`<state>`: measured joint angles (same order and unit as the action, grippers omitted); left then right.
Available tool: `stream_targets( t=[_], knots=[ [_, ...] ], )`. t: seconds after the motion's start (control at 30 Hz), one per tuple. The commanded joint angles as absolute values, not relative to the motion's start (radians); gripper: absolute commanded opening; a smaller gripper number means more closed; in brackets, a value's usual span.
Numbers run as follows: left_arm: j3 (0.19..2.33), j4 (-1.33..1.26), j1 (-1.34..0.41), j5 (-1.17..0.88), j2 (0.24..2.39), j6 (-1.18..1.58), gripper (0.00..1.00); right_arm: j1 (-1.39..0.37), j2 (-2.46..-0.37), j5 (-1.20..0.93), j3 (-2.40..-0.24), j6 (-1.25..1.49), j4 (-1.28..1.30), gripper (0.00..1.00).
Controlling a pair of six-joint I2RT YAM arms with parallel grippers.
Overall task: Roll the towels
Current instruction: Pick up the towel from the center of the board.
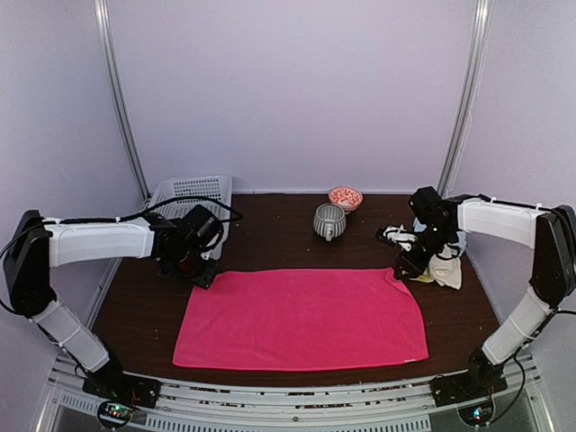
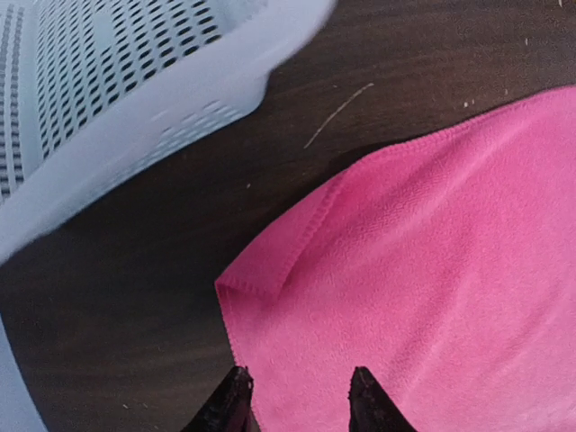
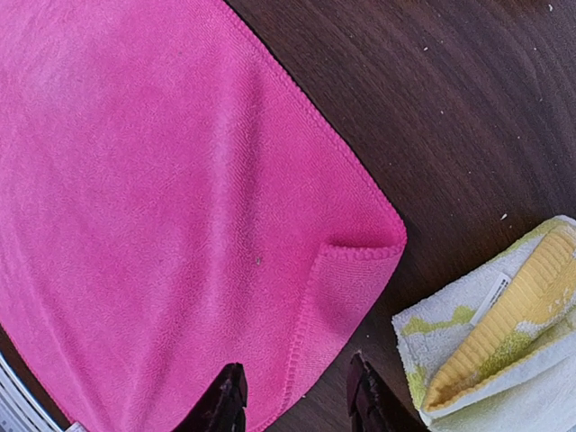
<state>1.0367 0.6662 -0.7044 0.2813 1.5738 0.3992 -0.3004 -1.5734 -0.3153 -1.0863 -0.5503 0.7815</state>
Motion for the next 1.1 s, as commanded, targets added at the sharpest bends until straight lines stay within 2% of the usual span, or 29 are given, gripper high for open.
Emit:
stream_targets(
  t=[0.0, 0.13, 0.2, 0.3, 0.7, 0.9, 1.07],
  knots=[
    [0.922, 0.550, -0.678, 0.176, 1.410, 0.861, 0.38, -0.294, -1.546, -0.323, -1.078, -0.539, 0.747, 0.39],
    [0.766, 0.374, -0.658, 0.138, 1.309, 1.073, 0.41, -0.293, -1.557, -0.324, -1.088, -0.531, 0.739, 0.39],
    [0.690, 0.253, -0.629, 0.072, 1.289, 1.116, 0.39, -0.293, -1.557, -0.327, -1.092, -0.529, 0.742, 0.39],
    [0.641, 0.206, -0.583, 0.046, 1.302, 1.157, 0.36, -0.293, -1.547, -0.330, -1.090, -0.526, 0.744, 0.39],
    [0.566, 0.026, -0.435, -0.073, 1.377, 1.144, 0.29, -0.293, -1.524, -0.316, -1.069, -0.520, 0.740, 0.39],
    [0.573, -0.037, -0.402, -0.122, 1.445, 1.127, 0.29, -0.293, -1.535, -0.317, -1.078, -0.508, 0.735, 0.38],
    [0.582, -0.092, -0.391, -0.176, 1.513, 1.111, 0.24, -0.293, -1.554, -0.323, -1.081, -0.507, 0.742, 0.38]
  ],
)
